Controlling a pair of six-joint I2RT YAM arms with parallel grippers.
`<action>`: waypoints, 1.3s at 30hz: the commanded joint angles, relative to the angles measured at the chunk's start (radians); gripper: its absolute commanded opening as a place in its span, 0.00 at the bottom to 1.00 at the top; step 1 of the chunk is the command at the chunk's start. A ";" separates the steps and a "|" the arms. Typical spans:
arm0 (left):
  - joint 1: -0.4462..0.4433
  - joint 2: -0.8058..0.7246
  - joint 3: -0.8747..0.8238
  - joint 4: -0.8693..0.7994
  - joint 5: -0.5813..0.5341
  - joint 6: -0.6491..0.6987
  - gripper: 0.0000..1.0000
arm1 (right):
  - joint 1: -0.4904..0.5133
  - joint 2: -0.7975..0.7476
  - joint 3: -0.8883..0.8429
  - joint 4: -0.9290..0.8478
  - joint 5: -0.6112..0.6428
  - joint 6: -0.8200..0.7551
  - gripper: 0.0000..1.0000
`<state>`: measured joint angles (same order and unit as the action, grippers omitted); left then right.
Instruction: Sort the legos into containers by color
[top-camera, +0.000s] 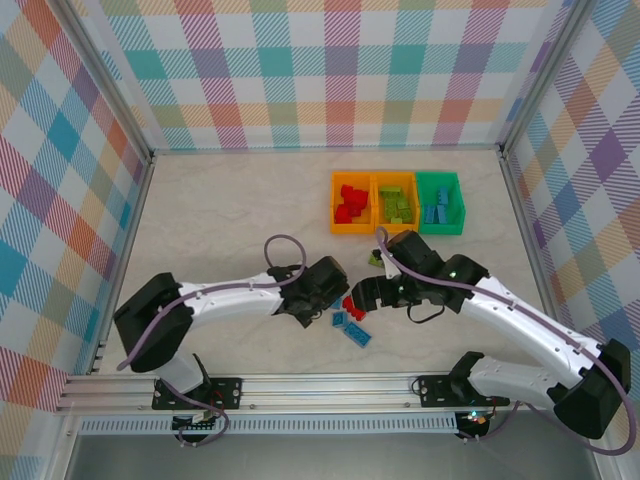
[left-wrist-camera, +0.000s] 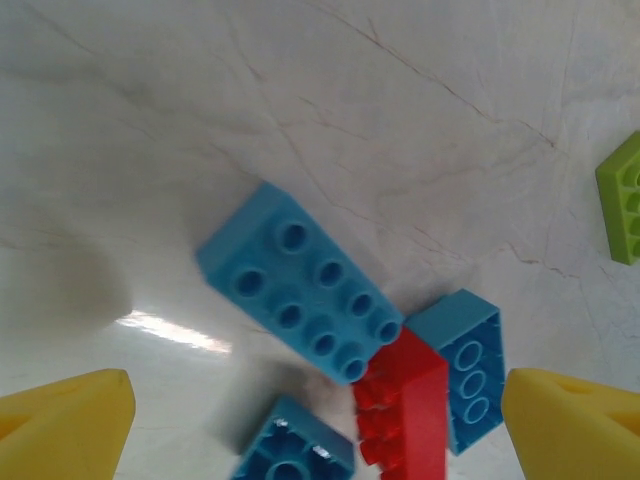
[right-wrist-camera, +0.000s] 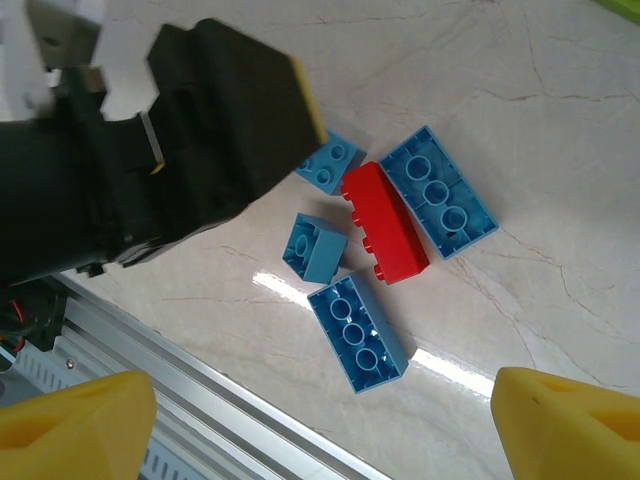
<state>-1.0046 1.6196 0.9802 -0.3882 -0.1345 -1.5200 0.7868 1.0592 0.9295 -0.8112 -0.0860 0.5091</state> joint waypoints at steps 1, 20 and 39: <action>0.023 0.059 0.046 -0.027 0.051 -0.037 0.88 | 0.006 -0.041 -0.025 -0.016 0.017 0.021 0.88; 0.084 0.162 0.034 -0.009 0.106 0.002 0.41 | 0.016 -0.093 -0.041 -0.034 0.030 0.060 0.90; 0.141 0.204 0.107 -0.132 0.094 0.152 0.66 | 0.049 -0.101 -0.055 -0.011 0.043 0.088 0.94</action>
<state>-0.8753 1.7782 1.0718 -0.4473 -0.0467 -1.4109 0.8265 0.9653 0.8772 -0.8314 -0.0551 0.5743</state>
